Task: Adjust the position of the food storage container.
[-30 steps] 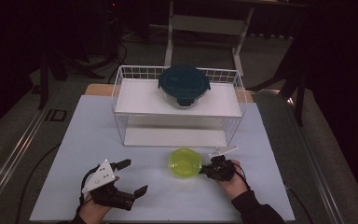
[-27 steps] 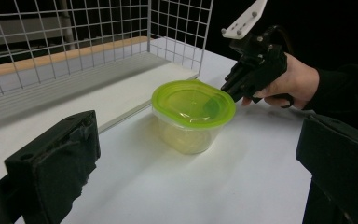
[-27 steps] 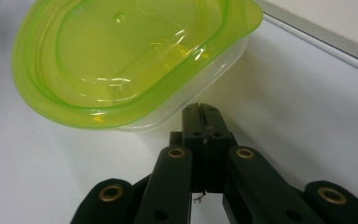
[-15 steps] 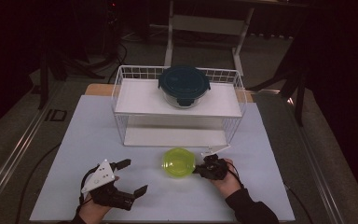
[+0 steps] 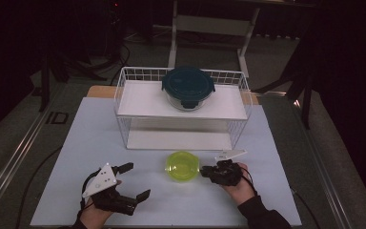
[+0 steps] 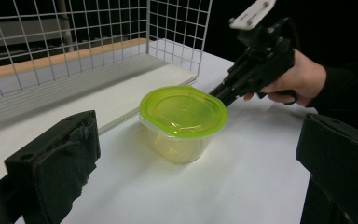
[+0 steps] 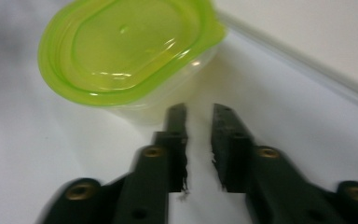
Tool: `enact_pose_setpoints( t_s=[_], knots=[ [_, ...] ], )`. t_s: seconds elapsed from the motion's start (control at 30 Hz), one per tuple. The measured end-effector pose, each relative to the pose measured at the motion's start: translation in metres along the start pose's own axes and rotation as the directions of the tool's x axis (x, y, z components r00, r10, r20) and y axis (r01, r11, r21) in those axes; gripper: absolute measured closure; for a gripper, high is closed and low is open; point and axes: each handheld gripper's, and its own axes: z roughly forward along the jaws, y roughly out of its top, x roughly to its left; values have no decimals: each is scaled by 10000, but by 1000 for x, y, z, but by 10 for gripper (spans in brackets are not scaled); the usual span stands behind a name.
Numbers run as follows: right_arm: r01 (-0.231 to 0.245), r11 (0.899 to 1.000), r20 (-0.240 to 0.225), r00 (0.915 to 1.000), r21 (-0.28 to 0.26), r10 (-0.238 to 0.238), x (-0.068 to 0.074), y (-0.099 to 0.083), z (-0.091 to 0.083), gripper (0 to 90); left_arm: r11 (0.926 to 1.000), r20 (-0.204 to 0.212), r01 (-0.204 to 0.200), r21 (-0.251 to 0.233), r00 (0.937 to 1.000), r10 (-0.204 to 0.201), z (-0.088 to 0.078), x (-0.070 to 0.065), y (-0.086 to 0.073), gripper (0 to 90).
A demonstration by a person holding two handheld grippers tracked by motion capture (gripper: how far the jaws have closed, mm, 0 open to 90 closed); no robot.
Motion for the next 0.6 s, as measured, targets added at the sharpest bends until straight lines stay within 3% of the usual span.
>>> enact_pose_setpoints(
  t_s=[0.13, 0.27, 0.3, 0.47, 0.6],
  knots=[
    [-144, 9989, 232, 9996, -447, 154, -1, -4, -17, 631, 10000, -14, 19, -35, 10000, -19, 0, 0, 1, 0],
    [-317, 9968, 345, 9988, -739, 343, 0, -11, -31, 413, 10000, 22, 33, -8, 10000, -33, 0, 0, 1, 0],
    [-317, 9968, 345, 9988, -739, 343, 0, -11, -31, 413, 10000, 22, 33, -8, 10000, -33, 0, 0, 1, 0],
    [-599, 9928, 368, 9973, -1035, 640, 6, -16, -45, 125, 10000, 57, -30, 41, 10000, 29, 0, -1, 1, 0],
    [-383, 9927, 654, 9968, -1144, 460, 12, -18, -54, 101, 10000, 84, -6, 58, 10000, 5, 1, -1, 2, 0]
  ],
)
